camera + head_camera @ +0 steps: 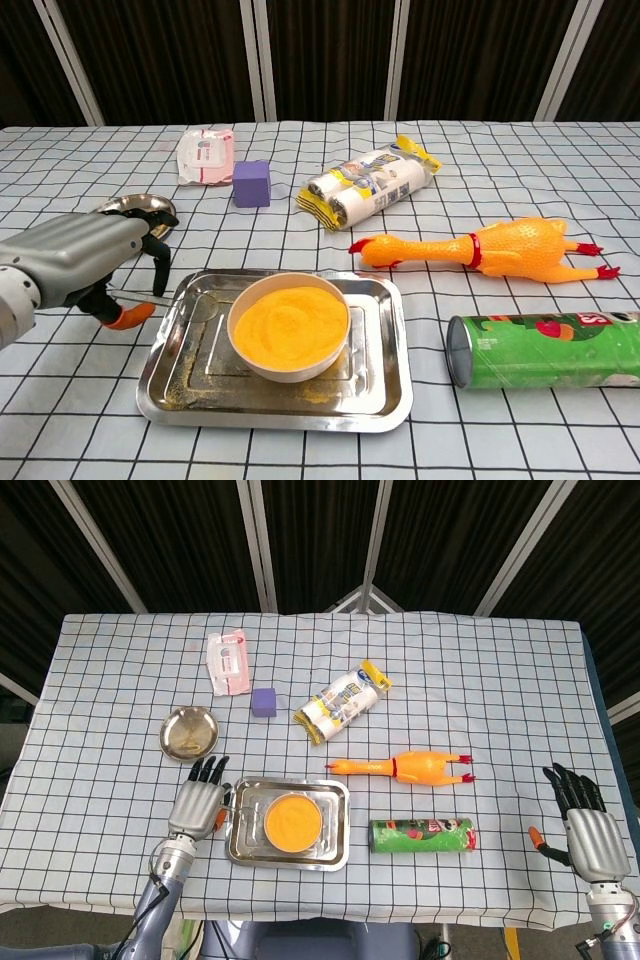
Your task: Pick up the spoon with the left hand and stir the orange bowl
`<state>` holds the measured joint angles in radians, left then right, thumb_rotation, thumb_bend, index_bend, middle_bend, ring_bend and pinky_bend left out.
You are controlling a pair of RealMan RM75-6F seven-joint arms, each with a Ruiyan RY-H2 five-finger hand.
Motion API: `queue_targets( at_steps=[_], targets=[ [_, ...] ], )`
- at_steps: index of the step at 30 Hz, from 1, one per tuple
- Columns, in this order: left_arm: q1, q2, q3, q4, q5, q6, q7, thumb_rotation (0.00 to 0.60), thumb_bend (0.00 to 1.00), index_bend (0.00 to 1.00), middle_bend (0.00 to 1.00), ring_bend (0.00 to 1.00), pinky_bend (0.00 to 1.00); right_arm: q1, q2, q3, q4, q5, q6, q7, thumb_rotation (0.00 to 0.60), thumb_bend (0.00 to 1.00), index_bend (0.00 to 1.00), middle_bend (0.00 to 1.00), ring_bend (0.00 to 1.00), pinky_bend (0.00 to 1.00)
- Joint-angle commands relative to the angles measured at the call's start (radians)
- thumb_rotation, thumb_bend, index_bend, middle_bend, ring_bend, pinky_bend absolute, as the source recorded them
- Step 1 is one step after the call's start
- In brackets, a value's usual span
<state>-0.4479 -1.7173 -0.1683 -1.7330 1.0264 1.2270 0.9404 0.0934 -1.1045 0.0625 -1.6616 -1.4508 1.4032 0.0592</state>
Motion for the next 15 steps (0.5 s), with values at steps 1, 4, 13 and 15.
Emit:
queue_targets(
  at_steps=[1, 4, 13, 15],
  targets=[
    [-0.018, -0.015, -0.013, -0.021, -0.010, 0.013, 0.020, 0.600, 0.58, 0.54, 0.04, 0.00, 0.00, -0.001, 0.001, -0.001, -0.001, -0.002, 0.001, 0.001, 0.600, 0.37, 0.00, 0.00, 0.00, 0.00],
    [-0.032, -0.021, -0.019, -0.042, -0.014, 0.027, 0.043, 0.600, 0.58, 0.54, 0.04, 0.00, 0.00, -0.001, 0.002, -0.002, -0.003, -0.004, 0.002, 0.003, 0.600, 0.37, 0.00, 0.00, 0.00, 0.00],
    [-0.083, -0.044, -0.040, -0.083, -0.064, 0.048, 0.137, 0.600, 0.58, 0.53, 0.03, 0.00, 0.00, -0.001, 0.003, -0.002, -0.006, 0.000, 0.000, 0.007, 0.600, 0.37, 0.00, 0.00, 0.00, 0.00],
    [-0.099, -0.058, -0.048, -0.088, -0.079, 0.049, 0.161, 0.600, 0.58, 0.52, 0.03, 0.00, 0.00, -0.001, 0.004, -0.001, -0.007, 0.002, -0.002, 0.008, 0.600, 0.37, 0.00, 0.00, 0.00, 0.00]
  ],
)
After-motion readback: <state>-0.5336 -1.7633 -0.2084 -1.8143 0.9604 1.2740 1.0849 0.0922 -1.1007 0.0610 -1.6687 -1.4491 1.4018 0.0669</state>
